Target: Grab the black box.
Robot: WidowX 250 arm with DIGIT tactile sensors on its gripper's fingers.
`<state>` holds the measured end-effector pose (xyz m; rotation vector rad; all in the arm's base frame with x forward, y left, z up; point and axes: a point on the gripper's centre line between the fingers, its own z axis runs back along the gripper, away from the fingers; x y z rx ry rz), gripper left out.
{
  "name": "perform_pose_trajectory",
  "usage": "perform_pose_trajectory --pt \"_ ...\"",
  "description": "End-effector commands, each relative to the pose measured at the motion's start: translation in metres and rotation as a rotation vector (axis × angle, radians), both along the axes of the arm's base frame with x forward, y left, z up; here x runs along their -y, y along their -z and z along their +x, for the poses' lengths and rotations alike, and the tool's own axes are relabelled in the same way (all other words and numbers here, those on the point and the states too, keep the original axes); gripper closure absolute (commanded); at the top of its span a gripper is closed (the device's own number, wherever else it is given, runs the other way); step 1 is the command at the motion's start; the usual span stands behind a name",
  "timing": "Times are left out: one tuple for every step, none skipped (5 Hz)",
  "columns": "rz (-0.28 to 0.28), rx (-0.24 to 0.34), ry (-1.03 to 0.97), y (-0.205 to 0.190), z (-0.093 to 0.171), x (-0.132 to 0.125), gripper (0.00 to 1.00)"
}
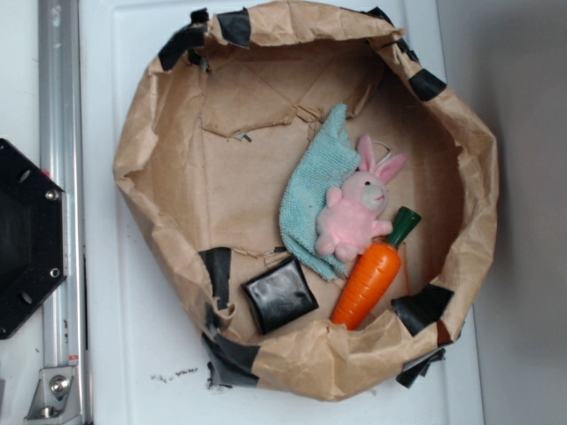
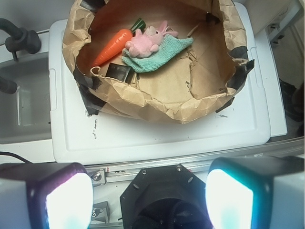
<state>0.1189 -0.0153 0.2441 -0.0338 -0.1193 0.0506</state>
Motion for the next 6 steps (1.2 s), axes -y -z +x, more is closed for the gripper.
perform_pose_trajectory --pt "0.000 0.000 0.000 0.000 0.000 0.000 0.00" --pt "0.007 0.002 -0.074 -0.002 0.039 0.006 0.00" --pt "0.035 0.000 -0.195 0.009 0.067 0.002 0.00" --pt "0.037 -0.025 -0.299 0.040 0.093 0.000 0.00" --pt "-0.037 -0.035 -0.310 0.077 0.111 -0.013 0.00" --pt "-0.075 -0.015 -0.310 0.104 0.122 -0.017 0.00"
